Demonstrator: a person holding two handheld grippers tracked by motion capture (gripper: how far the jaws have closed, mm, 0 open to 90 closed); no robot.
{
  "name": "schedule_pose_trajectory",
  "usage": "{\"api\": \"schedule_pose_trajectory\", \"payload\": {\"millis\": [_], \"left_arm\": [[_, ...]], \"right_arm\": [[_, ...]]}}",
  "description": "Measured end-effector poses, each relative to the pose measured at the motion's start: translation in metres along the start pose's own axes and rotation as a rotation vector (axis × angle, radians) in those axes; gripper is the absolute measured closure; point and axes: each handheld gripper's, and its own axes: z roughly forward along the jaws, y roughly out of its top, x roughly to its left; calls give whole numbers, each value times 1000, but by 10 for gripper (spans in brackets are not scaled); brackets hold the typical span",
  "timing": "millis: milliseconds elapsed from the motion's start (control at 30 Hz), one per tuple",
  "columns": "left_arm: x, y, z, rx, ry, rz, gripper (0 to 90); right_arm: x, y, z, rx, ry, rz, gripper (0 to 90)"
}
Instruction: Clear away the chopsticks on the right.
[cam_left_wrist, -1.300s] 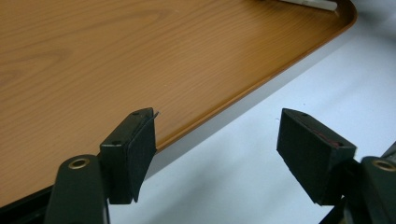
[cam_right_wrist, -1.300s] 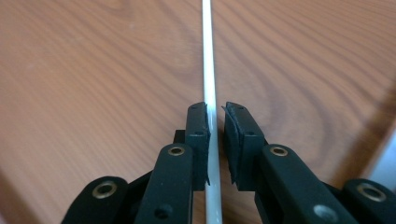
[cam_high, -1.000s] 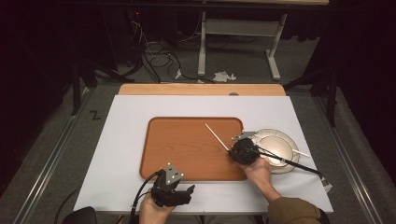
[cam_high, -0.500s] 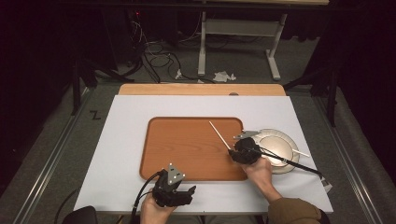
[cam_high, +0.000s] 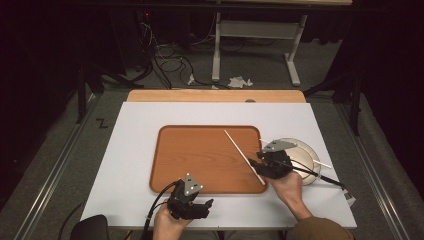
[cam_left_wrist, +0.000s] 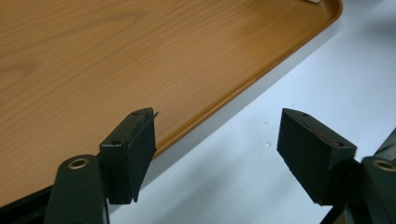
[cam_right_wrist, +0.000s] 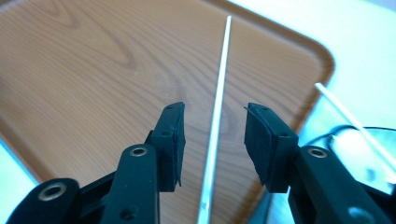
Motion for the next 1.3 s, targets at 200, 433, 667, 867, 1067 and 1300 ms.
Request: {"api": "schedule_pose_trajectory", "payload": {"millis": [200,433,667,867,1067,1300], "left_arm": [[-1,7,6,1,-31,35,282],[-4,15,14,8,-72,72,281],[-5,20,20,12,-97,87,282],[-6,22,22,16,-104,94,282],[-6,22,22,15,-98,91,282],[-7,21,23,20,-91,96,282]], "right_arm": [[-4,-6,-21,-40,-6,11,602],[-10,-16,-43,-68,-35,37,651],[-24,-28,-66,-87,-93,79,685],[-39,-34,-85,-104,-160,86,722],[-61,-43,-95,-114,-191,139,747],[-85,-55,-112,-136,-239,199,763]]}}
